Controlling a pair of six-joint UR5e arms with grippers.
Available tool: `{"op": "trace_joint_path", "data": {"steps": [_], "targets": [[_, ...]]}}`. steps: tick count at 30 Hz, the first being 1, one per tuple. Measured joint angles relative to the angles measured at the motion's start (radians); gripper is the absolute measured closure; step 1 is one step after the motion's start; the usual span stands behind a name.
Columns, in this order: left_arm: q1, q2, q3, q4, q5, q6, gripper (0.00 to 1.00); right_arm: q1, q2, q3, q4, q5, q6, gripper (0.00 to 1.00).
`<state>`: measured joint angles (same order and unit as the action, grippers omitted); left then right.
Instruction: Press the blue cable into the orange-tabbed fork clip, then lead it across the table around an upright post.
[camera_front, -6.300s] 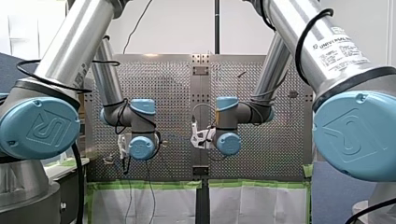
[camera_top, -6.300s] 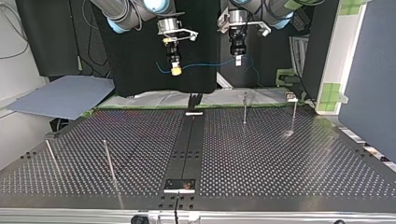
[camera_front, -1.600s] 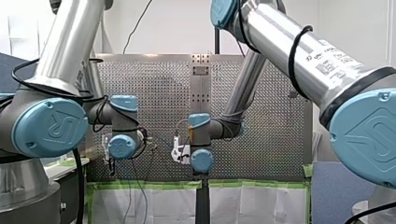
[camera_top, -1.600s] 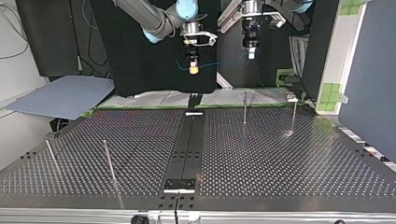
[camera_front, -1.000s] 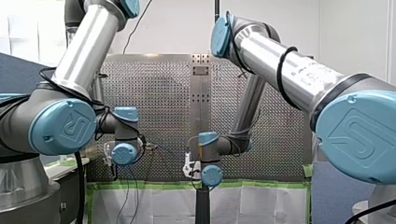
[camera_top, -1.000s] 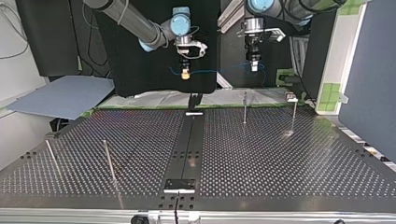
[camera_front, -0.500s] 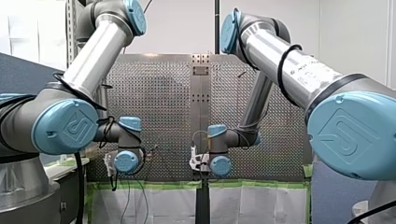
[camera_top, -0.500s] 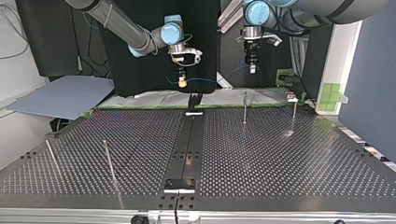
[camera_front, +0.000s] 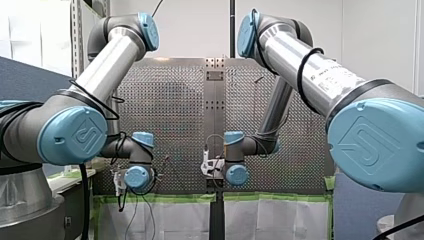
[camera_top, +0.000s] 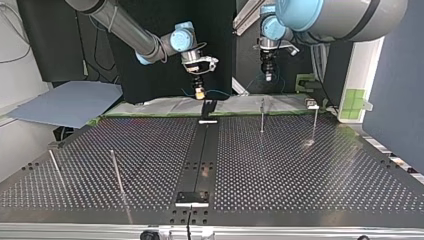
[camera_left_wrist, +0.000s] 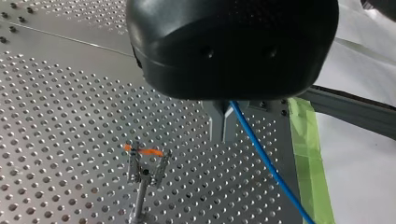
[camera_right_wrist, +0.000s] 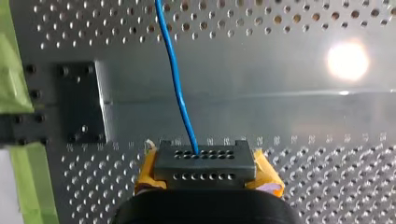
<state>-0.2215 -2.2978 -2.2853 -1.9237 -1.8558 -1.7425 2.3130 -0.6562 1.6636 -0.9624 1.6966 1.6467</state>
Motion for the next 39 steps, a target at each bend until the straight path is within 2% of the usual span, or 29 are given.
{"op": "trace_joint_path", "data": {"steps": [8, 13, 16, 22, 31, 39], "targets": [[0.022, 0.000, 0.064, -0.048, 0.028, 0.007, 1.00, -0.010, 0.012, -0.004, -0.007, -0.080, 0.001, 1.00], [0.031, -0.001, 0.105, -0.089, 0.030, 0.017, 1.00, -0.024, 0.046, -0.013, -0.005, -0.132, -0.002, 1.00], [0.035, -0.001, 0.117, -0.099, 0.033, 0.020, 1.00, -0.031, 0.061, -0.022, -0.004, -0.148, -0.002, 1.00], [0.044, -0.001, 0.139, -0.113, 0.046, 0.037, 1.00, -0.045, 0.071, -0.039, -0.003, -0.154, -0.003, 1.00], [0.070, -0.001, 0.168, -0.133, 0.044, 0.042, 1.00, -0.063, 0.083, -0.053, -0.003, -0.153, -0.014, 1.00], [0.096, -0.002, 0.189, -0.142, 0.044, 0.045, 1.00, -0.071, 0.107, -0.070, 0.000, -0.153, -0.023, 1.00]]}}
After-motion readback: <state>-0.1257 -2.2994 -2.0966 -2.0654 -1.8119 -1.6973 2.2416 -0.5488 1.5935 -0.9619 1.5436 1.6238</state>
